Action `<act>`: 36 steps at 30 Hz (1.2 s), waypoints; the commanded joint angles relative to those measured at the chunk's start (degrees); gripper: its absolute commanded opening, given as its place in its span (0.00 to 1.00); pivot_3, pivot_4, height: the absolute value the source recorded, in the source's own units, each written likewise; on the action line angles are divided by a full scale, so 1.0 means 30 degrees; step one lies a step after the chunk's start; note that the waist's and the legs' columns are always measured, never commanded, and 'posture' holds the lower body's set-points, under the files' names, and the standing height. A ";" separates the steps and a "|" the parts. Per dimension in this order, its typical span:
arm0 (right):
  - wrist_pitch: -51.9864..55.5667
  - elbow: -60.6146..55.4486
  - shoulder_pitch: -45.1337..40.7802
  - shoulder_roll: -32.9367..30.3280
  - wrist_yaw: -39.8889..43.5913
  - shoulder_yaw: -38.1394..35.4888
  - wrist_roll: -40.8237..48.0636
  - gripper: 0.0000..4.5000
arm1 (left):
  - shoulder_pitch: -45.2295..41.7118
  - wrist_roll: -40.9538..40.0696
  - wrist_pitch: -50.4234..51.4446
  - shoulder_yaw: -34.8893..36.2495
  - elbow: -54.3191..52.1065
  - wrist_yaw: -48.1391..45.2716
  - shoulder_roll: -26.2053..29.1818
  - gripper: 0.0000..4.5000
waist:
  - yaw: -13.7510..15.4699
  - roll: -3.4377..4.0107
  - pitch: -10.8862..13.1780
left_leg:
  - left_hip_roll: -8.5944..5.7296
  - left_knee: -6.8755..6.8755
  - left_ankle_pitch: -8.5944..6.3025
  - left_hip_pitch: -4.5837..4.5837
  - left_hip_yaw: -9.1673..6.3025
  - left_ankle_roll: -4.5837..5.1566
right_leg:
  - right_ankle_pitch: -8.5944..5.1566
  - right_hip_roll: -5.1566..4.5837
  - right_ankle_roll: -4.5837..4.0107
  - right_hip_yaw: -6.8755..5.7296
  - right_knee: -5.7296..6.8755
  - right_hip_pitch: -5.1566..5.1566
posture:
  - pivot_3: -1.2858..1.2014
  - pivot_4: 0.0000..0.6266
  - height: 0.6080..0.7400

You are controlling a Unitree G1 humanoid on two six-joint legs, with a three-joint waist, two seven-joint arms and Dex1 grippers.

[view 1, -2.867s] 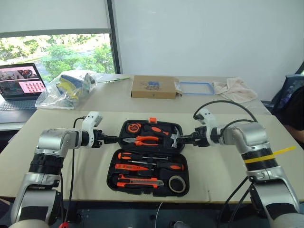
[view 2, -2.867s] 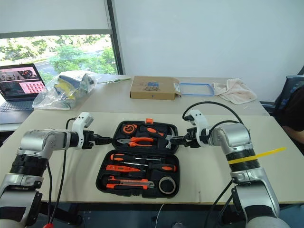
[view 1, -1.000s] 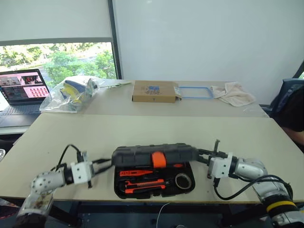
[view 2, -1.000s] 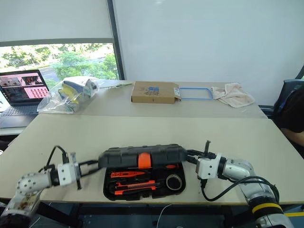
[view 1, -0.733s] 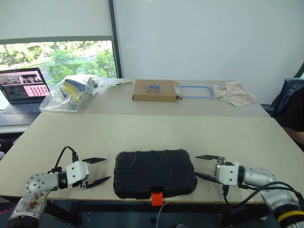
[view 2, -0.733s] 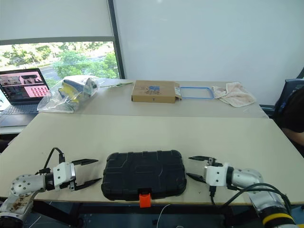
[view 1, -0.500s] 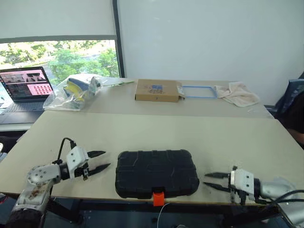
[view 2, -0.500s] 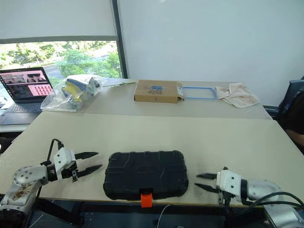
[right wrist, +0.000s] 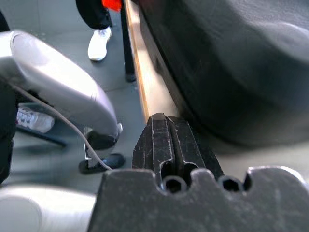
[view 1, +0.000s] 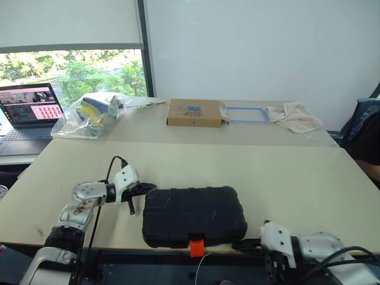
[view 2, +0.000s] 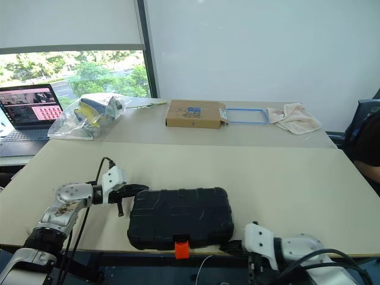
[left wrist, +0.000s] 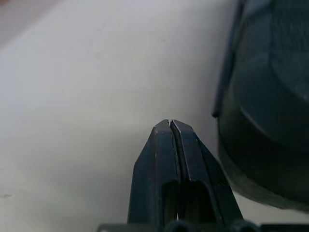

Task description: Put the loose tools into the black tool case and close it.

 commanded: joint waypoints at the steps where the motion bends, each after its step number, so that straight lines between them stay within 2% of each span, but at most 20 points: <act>1: 0.0418 0.0509 -0.1759 0.0954 -0.0930 -0.0381 -0.0637 0.00 | -0.0218 -0.0406 0.0434 0.0515 -0.0373 -0.0232 0.0090 0.02 | 0.0036 -0.0001 0.0000 | 0.0001 0.0027 0.0001 -0.0038 0.0000 -0.0002 | 0.0001 0.0000 -0.0001 0.0001 0.0016 -0.0039 | 0.52 0.24 1.00; 5: 0.0052 0.2609 -0.4058 0.2042 -0.1137 -0.0330 -0.1435 0.00 | 0.0412 -0.0727 0.1212 0.1155 -0.1010 0.0441 -0.0017 0.02 | 0.0000 -0.0002 0.0002 | 0.0000 0.0160 0.0024 -0.0194 -0.0007 -0.0040 | 0.0005 -0.0001 -0.0002 -0.0003 0.0091 -0.0154 | 0.52 0.24 1.00; 11: -0.0660 0.5234 -0.6145 0.3166 -0.1269 -0.0536 -0.2098 0.00 | 0.1717 -0.1479 0.2808 0.2243 -0.2845 0.1759 -0.0590 0.02 | -0.0029 -0.0001 0.0002 | 0.0001 0.0209 0.0018 -0.0214 -0.0018 -0.0030 | 0.0008 -0.0003 0.0002 -0.0005 0.0100 -0.0154 | 0.52 0.24 1.00; 15: -0.1261 0.6390 -0.6699 0.3157 -0.1029 -0.0859 -0.2326 0.00 | 0.2924 -0.1678 0.3550 0.2891 -0.4563 0.2917 -0.0779 0.02 | -0.0010 -0.0001 0.0002 | -0.0005 0.0208 0.0023 -0.0220 -0.0019 -0.0039 | 0.0010 -0.0013 0.0004 -0.0005 0.0096 -0.0160 | 0.52 0.24 1.00; 18: -0.0678 0.5408 -0.5547 0.2269 -0.0714 -0.2179 -0.1401 0.00 | 0.3245 -0.2473 0.3671 0.3927 -0.5555 0.2905 -0.0401 0.02 | 0.0060 0.0000 0.0003 | -0.0007 0.0205 0.0022 -0.0237 -0.0021 -0.0041 | 0.0010 -0.0021 0.0005 -0.0013 0.0095 -0.0170 | 0.52 0.24 1.00; 21: 0.2158 0.2743 -0.3373 0.1243 -0.0076 -0.3942 0.1057 0.00 | 0.3204 -0.4028 0.4609 0.4608 -0.6721 0.1591 0.0330 0.02 | 0.0206 0.0001 0.0005 | -0.0014 0.0201 0.0020 -0.0285 -0.0054 -0.0041 | 0.0013 -0.0035 0.0014 -0.0039 0.0096 -0.0188 | 0.52 0.24 1.00; 25: 0.5139 -0.2159 0.0715 -0.0119 0.0489 -0.5402 0.3875 0.00 | 0.1903 -0.5108 0.6444 0.3652 -0.7843 -0.0777 0.1577 0.02 | 0.0172 0.0012 0.0001 | -0.0006 0.0183 0.0004 -0.0289 -0.0066 -0.0053 | 0.0012 -0.0032 0.0018 -0.0062 0.0085 -0.0180 | 0.52 0.24 1.00; 30: 0.6078 -0.4508 0.2199 0.0437 -0.1043 -0.4413 0.3374 0.00 | 0.0416 -0.4871 0.7404 0.1609 -0.8634 -0.1929 0.1171 0.02 | 0.0053 0.0005 0.0003 | -0.0037 0.0210 -0.0016 -0.0239 -0.0055 -0.0024 | -0.0002 -0.0033 0.0048 -0.0032 0.0067 -0.0116 | 0.52 0.24 1.00; 36: 0.6409 -0.3902 0.0498 0.2147 -0.2869 -0.2546 0.1951 0.00 | -0.0919 -0.2819 0.6092 -0.0568 -0.7084 -0.1876 0.0031 0.02 | 0.0045 -0.0008 0.0011 | -0.0012 0.0218 -0.0038 -0.0202 -0.0029 0.0028 | -0.0005 0.0013 0.0042 0.0009 0.0088 -0.0123 | 0.52 0.24 1.00</act>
